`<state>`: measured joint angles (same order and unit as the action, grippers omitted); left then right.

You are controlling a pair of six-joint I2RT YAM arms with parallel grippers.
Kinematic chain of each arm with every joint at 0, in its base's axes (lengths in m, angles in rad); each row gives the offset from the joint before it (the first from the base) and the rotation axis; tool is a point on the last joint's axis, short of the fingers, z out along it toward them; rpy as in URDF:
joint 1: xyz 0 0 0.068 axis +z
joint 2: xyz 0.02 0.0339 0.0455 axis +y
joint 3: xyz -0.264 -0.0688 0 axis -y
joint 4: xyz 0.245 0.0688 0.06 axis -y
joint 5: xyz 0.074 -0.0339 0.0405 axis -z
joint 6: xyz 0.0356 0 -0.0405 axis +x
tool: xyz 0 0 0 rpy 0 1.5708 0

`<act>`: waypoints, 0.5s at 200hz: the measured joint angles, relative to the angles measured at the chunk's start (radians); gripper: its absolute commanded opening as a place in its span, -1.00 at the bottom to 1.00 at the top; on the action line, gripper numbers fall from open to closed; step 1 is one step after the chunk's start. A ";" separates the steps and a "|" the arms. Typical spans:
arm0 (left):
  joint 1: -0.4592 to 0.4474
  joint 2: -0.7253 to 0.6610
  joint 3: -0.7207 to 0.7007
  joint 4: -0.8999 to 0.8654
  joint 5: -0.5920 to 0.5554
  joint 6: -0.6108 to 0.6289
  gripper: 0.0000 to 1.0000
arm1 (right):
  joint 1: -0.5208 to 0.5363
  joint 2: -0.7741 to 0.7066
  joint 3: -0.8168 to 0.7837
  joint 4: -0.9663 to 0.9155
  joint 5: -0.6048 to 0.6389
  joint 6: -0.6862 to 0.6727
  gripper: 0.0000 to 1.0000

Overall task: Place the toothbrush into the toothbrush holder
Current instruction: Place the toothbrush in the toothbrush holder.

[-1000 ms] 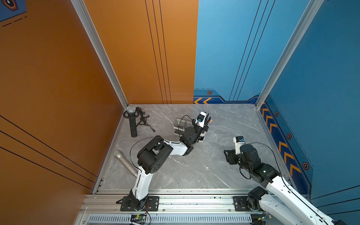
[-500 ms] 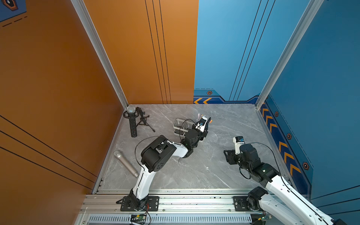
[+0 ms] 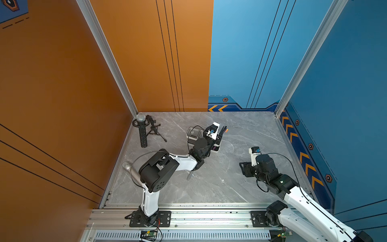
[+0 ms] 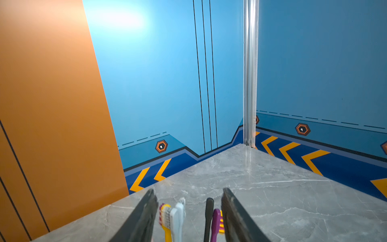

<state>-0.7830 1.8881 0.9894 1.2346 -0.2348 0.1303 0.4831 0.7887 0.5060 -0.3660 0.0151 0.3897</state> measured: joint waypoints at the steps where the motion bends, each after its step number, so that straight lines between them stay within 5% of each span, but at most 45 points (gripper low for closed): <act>1: 0.000 -0.005 -0.003 0.000 0.000 0.002 0.07 | 0.000 0.001 0.000 0.000 -0.001 0.000 0.11; 49: -0.104 -0.362 -0.277 -0.148 -0.196 0.039 -0.04 | 0.021 0.103 0.092 -0.001 -0.050 0.015 0.09; 78: -0.134 -0.678 -0.286 -0.693 -0.282 -0.119 -0.16 | 0.048 0.183 0.155 -0.001 -0.058 0.020 0.09; 100: -0.119 -0.779 -0.183 -1.126 -0.280 -0.271 -0.16 | 0.048 0.229 0.176 -0.002 -0.058 0.022 0.09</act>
<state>-0.9016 1.1095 0.8059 0.1089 -0.5152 -0.1410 0.5316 1.0172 0.6823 -0.3676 -0.0425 0.4118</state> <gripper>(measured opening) 0.419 0.547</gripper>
